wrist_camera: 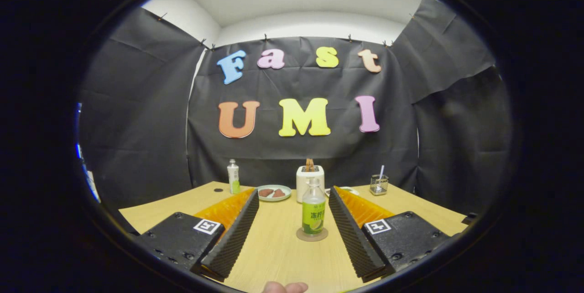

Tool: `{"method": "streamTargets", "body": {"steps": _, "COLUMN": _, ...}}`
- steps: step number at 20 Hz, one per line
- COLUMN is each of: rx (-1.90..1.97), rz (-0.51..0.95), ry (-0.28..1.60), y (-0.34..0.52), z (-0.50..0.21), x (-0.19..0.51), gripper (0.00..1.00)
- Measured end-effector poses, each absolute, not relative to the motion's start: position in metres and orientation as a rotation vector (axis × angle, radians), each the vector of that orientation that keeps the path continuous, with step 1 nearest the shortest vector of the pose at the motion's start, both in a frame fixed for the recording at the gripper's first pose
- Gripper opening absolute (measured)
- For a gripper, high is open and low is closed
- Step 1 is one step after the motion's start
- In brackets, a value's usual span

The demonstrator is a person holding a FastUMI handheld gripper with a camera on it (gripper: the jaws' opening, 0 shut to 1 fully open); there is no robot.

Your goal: Take the bottle from table, then pour the juice into the cup, finally place the bottle on the coaster

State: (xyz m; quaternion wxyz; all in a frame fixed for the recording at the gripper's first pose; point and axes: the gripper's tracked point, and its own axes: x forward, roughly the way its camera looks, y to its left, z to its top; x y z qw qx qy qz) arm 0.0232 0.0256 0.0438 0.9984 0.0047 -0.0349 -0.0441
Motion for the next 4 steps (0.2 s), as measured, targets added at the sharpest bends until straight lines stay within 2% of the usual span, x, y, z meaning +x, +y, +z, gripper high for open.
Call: {"method": "streamTargets", "body": {"steps": 4, "rx": 0.019, "rz": -0.097, "ry": -0.068, "y": 0.0215, "z": 0.0414, "x": 0.0237, "gripper": 0.99}}
